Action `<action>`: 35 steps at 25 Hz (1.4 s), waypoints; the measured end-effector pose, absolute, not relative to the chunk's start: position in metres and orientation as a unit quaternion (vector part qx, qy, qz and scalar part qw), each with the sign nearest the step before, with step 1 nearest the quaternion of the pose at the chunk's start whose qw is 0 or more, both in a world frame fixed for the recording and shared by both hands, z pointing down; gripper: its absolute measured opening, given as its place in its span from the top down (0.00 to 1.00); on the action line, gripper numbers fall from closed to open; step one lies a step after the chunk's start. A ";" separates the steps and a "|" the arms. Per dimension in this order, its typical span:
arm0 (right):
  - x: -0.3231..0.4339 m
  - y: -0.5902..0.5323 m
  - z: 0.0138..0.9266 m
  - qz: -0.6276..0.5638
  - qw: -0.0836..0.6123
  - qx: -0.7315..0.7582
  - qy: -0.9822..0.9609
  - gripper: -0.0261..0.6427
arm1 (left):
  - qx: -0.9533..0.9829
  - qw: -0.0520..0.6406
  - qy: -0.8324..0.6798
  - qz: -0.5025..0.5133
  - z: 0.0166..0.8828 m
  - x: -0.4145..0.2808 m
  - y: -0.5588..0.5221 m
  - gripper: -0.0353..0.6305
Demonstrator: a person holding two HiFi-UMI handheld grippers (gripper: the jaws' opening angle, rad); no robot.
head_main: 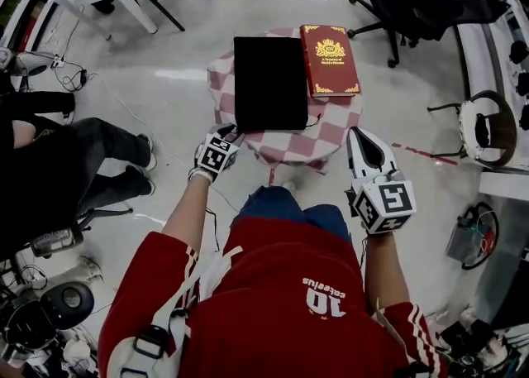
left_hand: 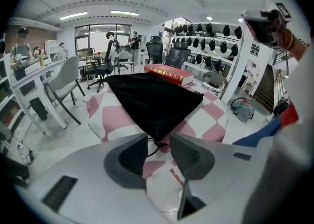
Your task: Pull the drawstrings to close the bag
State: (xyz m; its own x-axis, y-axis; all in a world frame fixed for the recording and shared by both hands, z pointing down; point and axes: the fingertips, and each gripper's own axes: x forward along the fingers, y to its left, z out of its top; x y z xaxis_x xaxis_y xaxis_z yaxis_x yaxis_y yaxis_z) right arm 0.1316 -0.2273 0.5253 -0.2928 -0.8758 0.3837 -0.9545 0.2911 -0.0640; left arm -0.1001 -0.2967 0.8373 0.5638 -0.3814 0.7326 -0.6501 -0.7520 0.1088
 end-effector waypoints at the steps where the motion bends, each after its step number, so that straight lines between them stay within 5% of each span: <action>1: 0.131 -0.227 0.526 0.142 0.140 0.578 -0.791 0.94 | 0.863 0.189 -0.295 0.364 0.841 -0.101 -0.296 0.74; 12: 0.130 -0.222 0.531 0.149 0.141 0.588 -0.783 0.94 | 0.853 0.218 -0.299 0.368 0.851 -0.101 -0.296 0.77; 22: 0.133 -0.213 0.528 0.157 0.139 0.591 -0.779 0.94 | 0.840 0.240 -0.287 0.393 0.851 -0.098 -0.289 0.91; 35: 0.131 -0.202 0.519 0.167 0.151 0.590 -0.775 0.94 | 0.846 0.242 -0.304 0.364 0.808 -0.098 -0.289 0.92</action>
